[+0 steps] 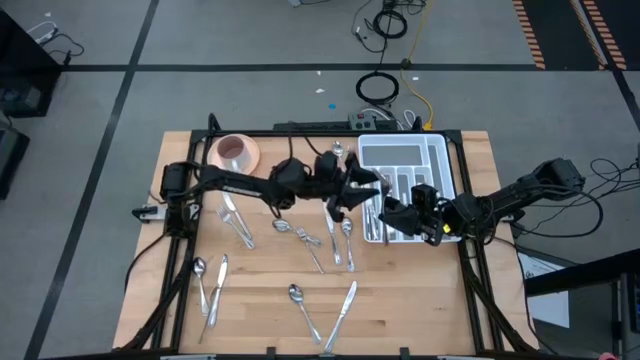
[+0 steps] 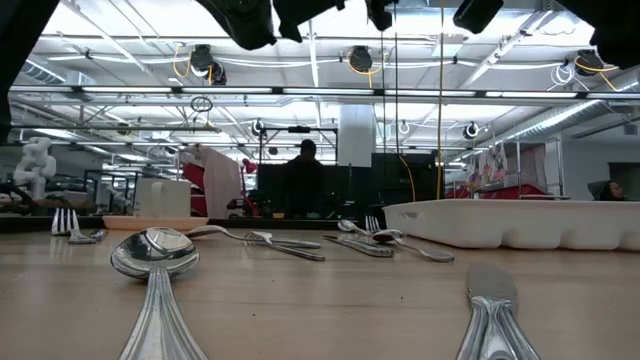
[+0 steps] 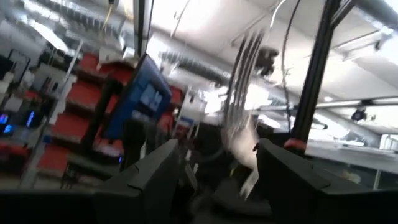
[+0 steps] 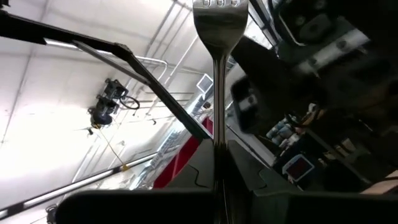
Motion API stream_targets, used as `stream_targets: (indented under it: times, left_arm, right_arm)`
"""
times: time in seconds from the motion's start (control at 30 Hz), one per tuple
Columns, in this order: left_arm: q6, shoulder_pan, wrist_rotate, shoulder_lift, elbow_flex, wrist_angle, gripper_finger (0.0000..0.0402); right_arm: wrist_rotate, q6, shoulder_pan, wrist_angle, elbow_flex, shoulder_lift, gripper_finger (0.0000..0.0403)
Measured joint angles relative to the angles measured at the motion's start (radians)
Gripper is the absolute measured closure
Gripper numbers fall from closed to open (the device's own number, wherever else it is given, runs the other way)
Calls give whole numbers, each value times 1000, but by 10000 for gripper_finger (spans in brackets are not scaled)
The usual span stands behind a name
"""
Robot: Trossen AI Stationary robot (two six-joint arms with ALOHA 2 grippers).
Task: Sort silverware
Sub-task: Put the silver fork into the silverware rack
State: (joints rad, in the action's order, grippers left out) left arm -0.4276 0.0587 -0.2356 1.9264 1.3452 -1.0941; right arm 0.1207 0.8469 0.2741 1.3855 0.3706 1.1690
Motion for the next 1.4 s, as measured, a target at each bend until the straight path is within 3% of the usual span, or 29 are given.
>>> stream_targets:
  times: [0.23, 0.7, 0.87, 1.1, 1.4]
  left_arm:
    - [-3, 2, -19, -2, 0, -105, 182]
    - [-1, 2, -21, -2, 0, -91, 190]
    - [21, 4, -19, -2, 0, -69, 250]
    - [91, 7, -18, -2, -1, -65, 384]
    - [95, 10, -19, -2, -2, -60, 392]
  right_arm:
    - [-26, -5, 0, 0, 0, 0, 403]
    - [-65, 52, -5, -58, 0, 0, 403]
    - [-63, 59, -7, -57, 0, 0, 403]
    - [-60, 78, -7, -56, 1, 0, 403]
    - [-10, 77, -13, -113, 3, -1, 362]
